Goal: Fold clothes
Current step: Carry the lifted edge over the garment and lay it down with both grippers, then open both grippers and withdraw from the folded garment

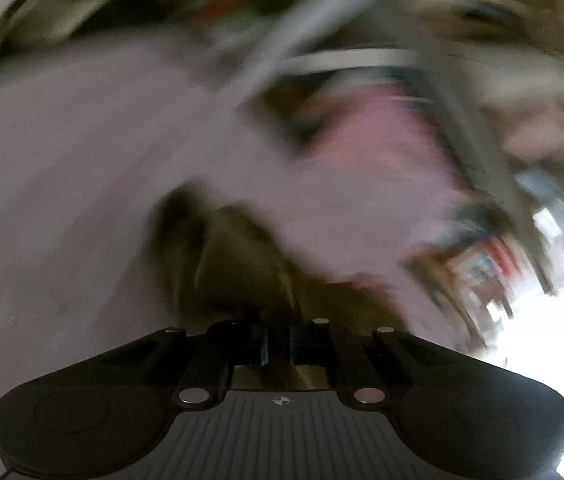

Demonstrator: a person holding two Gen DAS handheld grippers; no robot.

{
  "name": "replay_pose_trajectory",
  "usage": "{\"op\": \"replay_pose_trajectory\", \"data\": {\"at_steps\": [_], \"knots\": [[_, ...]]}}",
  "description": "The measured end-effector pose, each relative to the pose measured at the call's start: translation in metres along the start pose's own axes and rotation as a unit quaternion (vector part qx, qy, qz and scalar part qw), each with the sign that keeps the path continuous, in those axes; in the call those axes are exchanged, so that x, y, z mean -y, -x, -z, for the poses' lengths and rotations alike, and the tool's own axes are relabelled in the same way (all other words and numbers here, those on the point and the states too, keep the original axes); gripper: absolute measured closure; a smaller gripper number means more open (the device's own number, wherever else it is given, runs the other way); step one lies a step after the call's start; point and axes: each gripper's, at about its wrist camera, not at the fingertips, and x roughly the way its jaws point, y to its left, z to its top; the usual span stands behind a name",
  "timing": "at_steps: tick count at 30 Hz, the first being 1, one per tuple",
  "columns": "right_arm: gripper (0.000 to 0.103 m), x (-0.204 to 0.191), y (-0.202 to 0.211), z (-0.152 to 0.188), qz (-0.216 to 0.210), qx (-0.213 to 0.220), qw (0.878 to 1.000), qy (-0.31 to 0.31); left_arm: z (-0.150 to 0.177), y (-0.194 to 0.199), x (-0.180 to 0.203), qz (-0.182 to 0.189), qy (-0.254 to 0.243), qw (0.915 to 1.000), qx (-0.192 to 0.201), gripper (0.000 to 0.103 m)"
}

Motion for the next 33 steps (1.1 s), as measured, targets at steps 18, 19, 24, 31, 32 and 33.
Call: {"op": "replay_pose_trajectory", "data": {"at_steps": [18,19,24,31,32,33], "knots": [[0.074,-0.025,-0.004,0.022,0.001,0.012,0.999,0.042,0.028,-0.01,-0.118,-0.107,0.162,0.9806,-0.025,0.057],[0.066,-0.027,-0.001,0.025,0.003,0.015,0.999,0.045,0.031,-0.003,-0.117,-0.109,0.151,0.9824,-0.021,0.05],[0.055,-0.046,0.02,0.054,0.0,0.022,0.997,0.077,0.041,0.02,-0.107,-0.12,0.099,0.9877,-0.015,0.041],[0.021,-0.077,0.033,0.106,0.022,0.041,0.986,0.163,0.058,0.032,-0.078,-0.172,-0.011,0.984,-0.045,0.033],[0.019,-0.082,0.034,0.114,0.026,0.042,0.983,0.177,0.063,0.033,-0.074,-0.181,-0.028,0.9817,-0.052,0.032],[0.017,-0.087,0.034,0.123,0.029,0.038,0.98,0.194,0.067,0.034,-0.07,-0.187,-0.045,0.9795,-0.06,0.032]]}}
